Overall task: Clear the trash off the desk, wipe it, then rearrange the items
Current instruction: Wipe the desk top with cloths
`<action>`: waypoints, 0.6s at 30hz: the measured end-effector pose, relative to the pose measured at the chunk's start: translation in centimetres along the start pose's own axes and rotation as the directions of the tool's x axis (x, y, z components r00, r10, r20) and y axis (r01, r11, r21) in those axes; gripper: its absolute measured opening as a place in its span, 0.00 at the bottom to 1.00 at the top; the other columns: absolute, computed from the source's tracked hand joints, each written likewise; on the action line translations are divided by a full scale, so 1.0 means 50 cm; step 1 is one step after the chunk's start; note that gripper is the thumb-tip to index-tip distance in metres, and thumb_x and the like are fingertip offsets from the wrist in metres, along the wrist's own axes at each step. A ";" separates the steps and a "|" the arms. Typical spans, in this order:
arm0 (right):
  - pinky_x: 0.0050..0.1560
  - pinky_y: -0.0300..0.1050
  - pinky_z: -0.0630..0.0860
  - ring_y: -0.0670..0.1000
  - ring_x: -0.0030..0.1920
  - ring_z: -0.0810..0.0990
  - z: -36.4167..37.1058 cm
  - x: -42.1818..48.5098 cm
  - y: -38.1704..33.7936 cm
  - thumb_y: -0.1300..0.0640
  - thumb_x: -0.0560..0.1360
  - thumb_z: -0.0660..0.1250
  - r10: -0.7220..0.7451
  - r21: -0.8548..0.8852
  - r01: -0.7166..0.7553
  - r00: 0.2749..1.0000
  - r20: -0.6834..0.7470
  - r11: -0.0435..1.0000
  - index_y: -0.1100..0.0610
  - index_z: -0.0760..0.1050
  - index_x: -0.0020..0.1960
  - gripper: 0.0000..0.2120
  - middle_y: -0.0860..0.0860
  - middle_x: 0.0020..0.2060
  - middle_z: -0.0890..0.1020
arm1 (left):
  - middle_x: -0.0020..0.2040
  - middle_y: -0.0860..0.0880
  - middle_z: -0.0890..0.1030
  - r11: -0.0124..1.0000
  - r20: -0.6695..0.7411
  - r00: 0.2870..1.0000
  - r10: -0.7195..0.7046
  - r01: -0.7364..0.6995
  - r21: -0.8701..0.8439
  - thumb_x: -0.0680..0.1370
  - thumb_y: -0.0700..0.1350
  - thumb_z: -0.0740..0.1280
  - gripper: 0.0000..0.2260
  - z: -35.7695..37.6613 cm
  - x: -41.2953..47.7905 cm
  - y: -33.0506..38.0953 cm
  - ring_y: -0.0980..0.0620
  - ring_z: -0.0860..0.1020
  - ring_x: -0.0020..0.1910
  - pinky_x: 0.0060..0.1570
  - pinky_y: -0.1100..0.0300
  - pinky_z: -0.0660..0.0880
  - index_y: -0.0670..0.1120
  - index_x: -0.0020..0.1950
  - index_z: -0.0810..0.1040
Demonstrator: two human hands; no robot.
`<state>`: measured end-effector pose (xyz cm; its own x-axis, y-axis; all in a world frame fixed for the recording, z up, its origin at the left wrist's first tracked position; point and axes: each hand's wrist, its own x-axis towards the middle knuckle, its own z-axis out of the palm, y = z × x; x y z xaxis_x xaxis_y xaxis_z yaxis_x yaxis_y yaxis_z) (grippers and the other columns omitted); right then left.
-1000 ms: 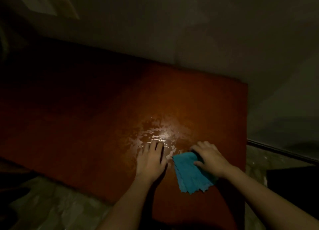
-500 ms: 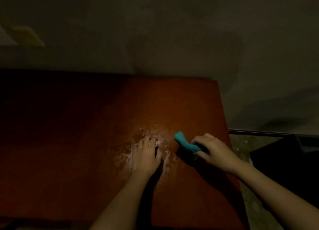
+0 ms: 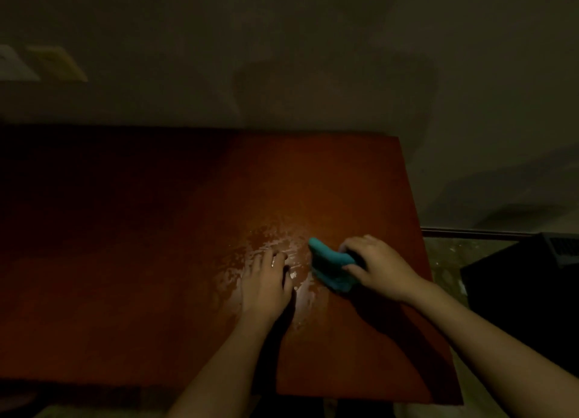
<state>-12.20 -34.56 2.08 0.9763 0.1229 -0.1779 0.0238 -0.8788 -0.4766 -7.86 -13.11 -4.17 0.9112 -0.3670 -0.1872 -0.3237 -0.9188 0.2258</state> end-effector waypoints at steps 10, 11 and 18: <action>0.53 0.44 0.74 0.44 0.51 0.77 0.061 0.004 0.024 0.56 0.77 0.64 0.096 0.199 -0.134 0.977 0.192 0.971 0.49 0.74 0.56 0.08 0.45 0.51 0.80 | 0.68 0.51 0.66 0.999 0.022 0.999 -0.050 0.050 -0.008 0.81 0.50 0.56 0.17 -0.002 0.015 -0.014 0.51 0.67 0.66 0.64 0.55 0.69 0.51 0.69 0.64; 0.53 0.47 0.76 0.45 0.50 0.78 0.070 0.007 0.031 0.56 0.78 0.64 0.156 0.275 -0.214 0.963 0.219 0.937 0.50 0.74 0.55 0.06 0.47 0.50 0.80 | 0.68 0.50 0.66 0.999 0.034 0.998 -0.054 0.054 0.002 0.81 0.51 0.56 0.17 0.001 0.017 -0.014 0.50 0.67 0.66 0.64 0.54 0.69 0.51 0.70 0.64; 0.62 0.46 0.67 0.52 0.61 0.69 0.144 0.020 0.034 0.53 0.77 0.64 0.191 -0.168 -0.205 0.977 -0.097 0.964 0.52 0.66 0.69 0.21 0.51 0.62 0.71 | 0.70 0.50 0.65 0.999 0.081 0.996 -0.044 0.042 0.030 0.81 0.50 0.56 0.17 0.017 0.029 -0.008 0.49 0.66 0.68 0.67 0.51 0.66 0.50 0.70 0.63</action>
<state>-12.72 -32.61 -5.12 0.9791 -0.0928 -0.1812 -0.1415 -0.9501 -0.2781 -6.63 -13.39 -5.37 0.9011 -0.3365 -0.2733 -0.2929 -0.9374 0.1886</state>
